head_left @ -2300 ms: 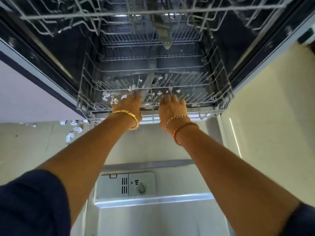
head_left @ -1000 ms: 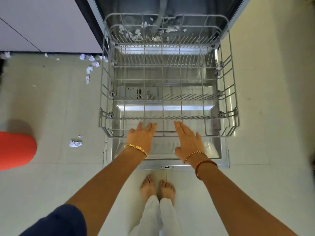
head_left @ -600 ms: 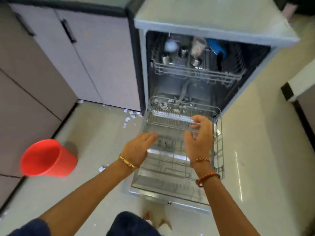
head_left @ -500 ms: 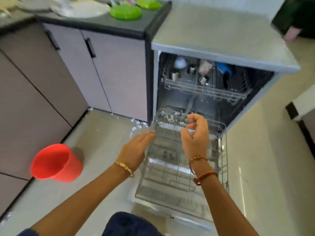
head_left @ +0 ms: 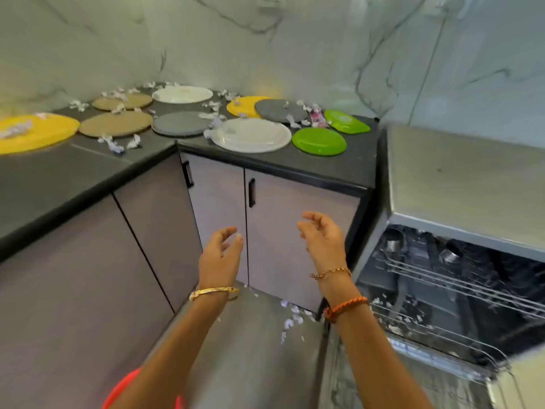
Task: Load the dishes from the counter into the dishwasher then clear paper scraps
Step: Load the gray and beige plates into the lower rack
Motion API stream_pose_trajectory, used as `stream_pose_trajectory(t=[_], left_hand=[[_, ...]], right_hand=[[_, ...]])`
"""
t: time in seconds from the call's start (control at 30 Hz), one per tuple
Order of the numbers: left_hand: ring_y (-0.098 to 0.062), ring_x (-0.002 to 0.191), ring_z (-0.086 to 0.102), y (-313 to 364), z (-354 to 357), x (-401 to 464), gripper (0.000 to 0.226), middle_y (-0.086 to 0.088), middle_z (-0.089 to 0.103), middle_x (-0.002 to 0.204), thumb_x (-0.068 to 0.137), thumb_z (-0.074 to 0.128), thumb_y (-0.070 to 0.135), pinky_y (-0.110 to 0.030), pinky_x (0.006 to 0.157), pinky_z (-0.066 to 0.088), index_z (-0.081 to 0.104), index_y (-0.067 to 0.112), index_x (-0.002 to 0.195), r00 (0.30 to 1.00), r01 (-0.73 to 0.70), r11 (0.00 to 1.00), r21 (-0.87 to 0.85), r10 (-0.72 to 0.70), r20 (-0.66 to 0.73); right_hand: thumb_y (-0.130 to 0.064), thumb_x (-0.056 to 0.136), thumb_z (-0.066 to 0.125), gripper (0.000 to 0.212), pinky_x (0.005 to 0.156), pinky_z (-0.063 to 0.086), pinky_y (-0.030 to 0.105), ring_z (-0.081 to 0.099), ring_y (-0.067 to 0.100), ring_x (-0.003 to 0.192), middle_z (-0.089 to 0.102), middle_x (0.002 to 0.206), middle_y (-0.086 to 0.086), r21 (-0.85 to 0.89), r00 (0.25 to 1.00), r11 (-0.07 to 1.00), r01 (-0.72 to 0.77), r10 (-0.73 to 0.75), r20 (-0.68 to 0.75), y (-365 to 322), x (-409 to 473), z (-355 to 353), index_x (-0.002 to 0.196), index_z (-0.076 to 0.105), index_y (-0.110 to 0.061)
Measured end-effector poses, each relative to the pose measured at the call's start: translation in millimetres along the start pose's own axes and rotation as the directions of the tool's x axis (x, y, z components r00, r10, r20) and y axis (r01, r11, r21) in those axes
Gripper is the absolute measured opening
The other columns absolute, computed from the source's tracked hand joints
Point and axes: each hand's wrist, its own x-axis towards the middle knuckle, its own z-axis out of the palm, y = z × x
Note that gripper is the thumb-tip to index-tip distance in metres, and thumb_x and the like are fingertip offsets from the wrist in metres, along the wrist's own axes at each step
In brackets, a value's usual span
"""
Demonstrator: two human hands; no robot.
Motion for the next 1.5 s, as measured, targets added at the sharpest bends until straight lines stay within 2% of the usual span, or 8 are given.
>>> stream_pose_trajectory(t=[0.4, 0.63, 0.87, 1.1, 1.2, 1.27, 1.33, 1.5], left_hand=[[-0.019, 0.111, 0.047, 9.0, -10.6, 205.5, 0.029, -0.003, 0.05, 0.114, 0.094, 0.049, 0.027, -0.037, 0.1, 0.04, 0.05, 0.012, 0.119, 0.98, 0.199, 0.952, -0.234, -0.197, 0.032], [-0.035, 0.124, 0.044, 12.2, 31.5, 370.7, 0.041, -0.021, 0.05, 0.131, 0.094, 0.049, 0.027, -0.044, 0.102, 0.037, 0.05, 0.001, 0.126, 0.979, 0.199, 0.947, -0.25, -0.205, 0.003], [-0.023, 0.116, 0.05, 3.8, 61.2, 469.4, 0.041, -0.012, 0.054, 0.127, 0.092, 0.053, 0.025, -0.031, 0.091, 0.037, 0.049, 0.006, 0.128, 0.986, 0.136, 0.987, -0.089, -0.144, -0.085], [-0.024, 0.113, 0.05, -0.3, 74.3, 534.3, 0.033, -0.013, 0.051, 0.121, 0.086, 0.061, 0.016, -0.024, 0.084, 0.034, 0.053, 0.004, 0.116, 1.0, -0.026, 0.965, 0.262, 0.024, 0.011], [-0.028, 0.113, 0.049, 1.3, 85.1, 563.5, 0.034, -0.015, 0.052, 0.121, 0.085, 0.062, 0.013, -0.031, 0.089, 0.039, 0.054, 0.003, 0.117, 0.996, -0.078, 0.957, 0.279, 0.064, 0.061], [-0.029, 0.112, 0.052, 5.8, 93.0, 579.6, 0.034, -0.013, 0.054, 0.122, 0.087, 0.061, 0.014, -0.037, 0.092, 0.043, 0.054, 0.005, 0.119, 0.996, -0.023, 0.986, 0.167, 0.008, 0.091], [-0.031, 0.105, 0.056, 10.9, 102.7, 593.3, 0.033, -0.013, 0.056, 0.121, 0.088, 0.058, 0.014, -0.037, 0.084, 0.048, 0.053, 0.005, 0.12, 0.99, 0.049, 0.997, 0.066, -0.058, 0.13], [-0.012, 0.064, 0.051, 32.9, 139.8, 635.2, 0.036, -0.011, 0.055, 0.099, 0.092, 0.053, 0.011, -0.019, 0.051, 0.045, 0.049, 0.001, 0.127, 0.936, 0.234, 0.966, -0.111, -0.192, 0.297]], right_hand=[[-0.032, 0.093, 0.048, 0.043, 0.096, 0.033, 0.031, 0.041, 0.021, 0.127, 0.045, 0.136, 0.004, 0.191, 0.973, 0.954, -0.23, 0.228, 0.033, -20.9, 159.8, 97.2, 0.132, 0.046, -0.014], [-0.032, 0.093, 0.048, 0.041, 0.097, 0.032, 0.029, 0.044, 0.018, 0.118, 0.048, 0.131, 0.001, 0.259, 0.983, 0.949, -0.178, 0.184, 0.003, -13.4, 324.5, 139.2, 0.13, 0.047, -0.015], [-0.051, 0.076, 0.056, 0.065, 0.101, 0.031, 0.042, 0.04, 0.035, 0.123, 0.046, 0.137, 0.013, -0.321, 0.911, 0.923, -0.213, 0.069, -0.407, 27.4, 425.2, 180.1, 0.129, 0.05, -0.014], [-0.028, 0.079, 0.065, 0.054, 0.102, 0.024, 0.037, 0.032, 0.031, 0.127, 0.036, 0.141, 0.009, -0.579, 0.938, 0.791, -0.2, -0.017, -0.347, 29.2, 467.2, 188.3, 0.13, 0.049, -0.017], [-0.015, 0.082, 0.065, 0.052, 0.098, 0.034, 0.033, 0.042, 0.027, 0.122, 0.043, 0.136, 0.015, -0.145, 0.941, 0.975, -0.167, 0.114, -0.318, 20.9, 515.0, 196.9, 0.13, 0.048, -0.003], [-0.011, 0.085, 0.06, 0.042, 0.078, 0.041, 0.027, 0.049, 0.022, 0.102, 0.054, 0.118, 0.011, 0.133, 0.9, 0.965, -0.227, 0.26, -0.35, 13.0, 545.2, 198.8, 0.123, 0.051, 0.001], [-0.01, 0.084, 0.058, 0.036, 0.067, 0.042, 0.027, 0.046, 0.02, 0.089, 0.051, 0.101, 0.007, 0.229, 0.863, 0.932, -0.281, 0.349, -0.364, 10.9, 568.8, 198.4, 0.118, 0.054, 0.004], [-0.013, 0.082, 0.063, 0.043, 0.086, 0.042, 0.033, 0.053, 0.025, 0.103, 0.054, 0.112, 0.008, 0.343, 0.813, 0.872, -0.35, 0.464, -0.351, 13.9, 604.6, 201.3, 0.121, 0.051, 0.001]])
